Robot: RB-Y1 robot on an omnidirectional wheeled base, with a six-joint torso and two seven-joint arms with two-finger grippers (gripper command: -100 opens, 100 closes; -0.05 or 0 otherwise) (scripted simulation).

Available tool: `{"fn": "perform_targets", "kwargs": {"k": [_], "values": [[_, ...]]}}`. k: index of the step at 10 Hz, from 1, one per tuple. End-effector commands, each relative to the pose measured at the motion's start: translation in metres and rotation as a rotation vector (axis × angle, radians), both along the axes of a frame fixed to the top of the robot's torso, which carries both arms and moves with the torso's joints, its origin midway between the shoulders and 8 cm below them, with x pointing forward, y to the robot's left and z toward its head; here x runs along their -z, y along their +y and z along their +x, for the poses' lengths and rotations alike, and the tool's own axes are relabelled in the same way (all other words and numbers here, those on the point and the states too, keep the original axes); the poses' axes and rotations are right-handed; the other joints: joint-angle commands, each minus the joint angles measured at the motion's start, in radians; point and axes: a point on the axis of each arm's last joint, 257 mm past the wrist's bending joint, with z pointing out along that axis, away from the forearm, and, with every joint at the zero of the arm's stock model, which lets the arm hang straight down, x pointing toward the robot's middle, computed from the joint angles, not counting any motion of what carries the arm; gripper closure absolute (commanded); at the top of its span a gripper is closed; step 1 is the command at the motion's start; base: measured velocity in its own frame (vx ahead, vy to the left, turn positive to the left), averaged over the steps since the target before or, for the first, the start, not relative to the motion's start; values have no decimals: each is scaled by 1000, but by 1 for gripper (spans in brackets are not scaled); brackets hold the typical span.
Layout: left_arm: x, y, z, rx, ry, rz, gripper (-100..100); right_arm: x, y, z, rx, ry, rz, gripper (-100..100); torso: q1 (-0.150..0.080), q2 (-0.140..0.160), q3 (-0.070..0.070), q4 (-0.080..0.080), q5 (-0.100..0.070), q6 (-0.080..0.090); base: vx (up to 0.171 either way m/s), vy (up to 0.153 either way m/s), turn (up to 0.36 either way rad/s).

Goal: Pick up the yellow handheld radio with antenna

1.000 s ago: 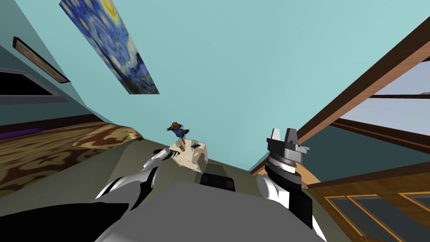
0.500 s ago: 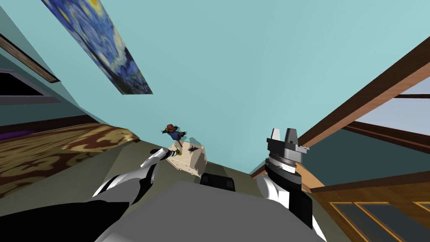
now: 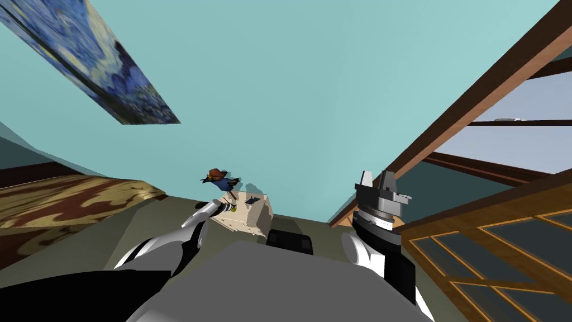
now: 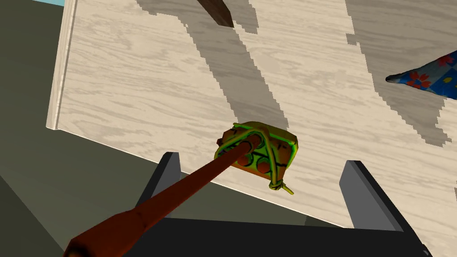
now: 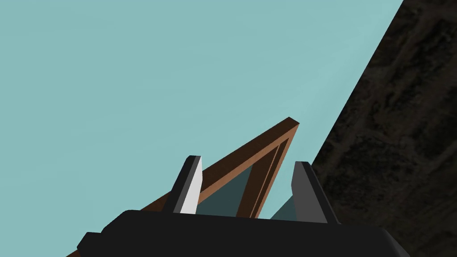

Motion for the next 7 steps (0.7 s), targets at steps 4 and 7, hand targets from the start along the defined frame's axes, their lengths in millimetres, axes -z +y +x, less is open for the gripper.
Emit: {"fn": "perform_targets", "kwargs": {"k": [4,7], "values": [[8,16,-25,-97,-4,-2,-100,0,0,0,0,0,0,0,-1,-1,0,0,0,0,-74,43,-200],[10,20,-32,-123,-4,-2,100,0,0,0,0,0,0,0,-2,-3,-2,-1,0,-2,-41,19,-100]]}}
